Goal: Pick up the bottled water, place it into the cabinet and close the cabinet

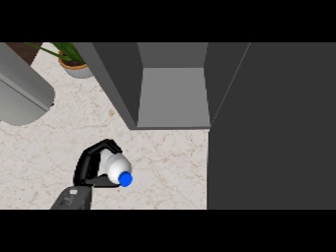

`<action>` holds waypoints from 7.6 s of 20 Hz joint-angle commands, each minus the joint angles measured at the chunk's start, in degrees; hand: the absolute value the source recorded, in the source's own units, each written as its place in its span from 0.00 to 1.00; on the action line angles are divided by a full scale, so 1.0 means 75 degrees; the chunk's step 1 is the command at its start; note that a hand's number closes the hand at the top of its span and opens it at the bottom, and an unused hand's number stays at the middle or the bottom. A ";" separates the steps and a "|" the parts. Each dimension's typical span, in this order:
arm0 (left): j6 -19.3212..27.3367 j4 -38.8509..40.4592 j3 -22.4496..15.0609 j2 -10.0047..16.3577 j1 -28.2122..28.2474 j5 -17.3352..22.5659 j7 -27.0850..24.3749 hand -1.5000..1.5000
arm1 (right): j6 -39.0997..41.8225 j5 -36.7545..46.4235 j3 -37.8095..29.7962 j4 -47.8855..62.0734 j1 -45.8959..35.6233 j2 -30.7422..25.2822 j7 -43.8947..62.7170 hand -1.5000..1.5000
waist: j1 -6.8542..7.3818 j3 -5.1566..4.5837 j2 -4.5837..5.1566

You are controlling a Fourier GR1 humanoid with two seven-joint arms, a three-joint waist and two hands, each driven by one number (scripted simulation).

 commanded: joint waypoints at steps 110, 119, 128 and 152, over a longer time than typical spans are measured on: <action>0.2004 -0.9242 -0.5921 0.3819 0.4374 0.6078 0.1505 0.00 | 0.1724 0.1844 0.0513 -0.1546 -0.0684 -0.2170 0.0082 1.00 | 0.0473 -0.0113 -0.0052; 0.0686 -0.9754 -0.5098 0.5318 0.5634 0.6564 0.0801 0.00 | 0.1210 0.1466 0.2185 -0.1474 -0.1823 -0.1763 0.1995 1.00 | 0.0680 -0.0131 0.0115; -0.0375 -0.9516 -0.4649 0.6094 0.5973 0.6797 0.0539 0.00 | 0.1390 0.1131 0.2497 -0.0756 -0.4040 -0.1710 0.2840 1.00 | 0.1100 -0.0174 0.0229; -0.1234 -0.9518 -0.3666 0.6892 0.5964 0.7202 0.0360 0.00 | 0.0831 -0.0358 0.2204 0.1012 -0.5334 -0.0522 0.3772 1.00 | 0.1576 -0.0184 0.0539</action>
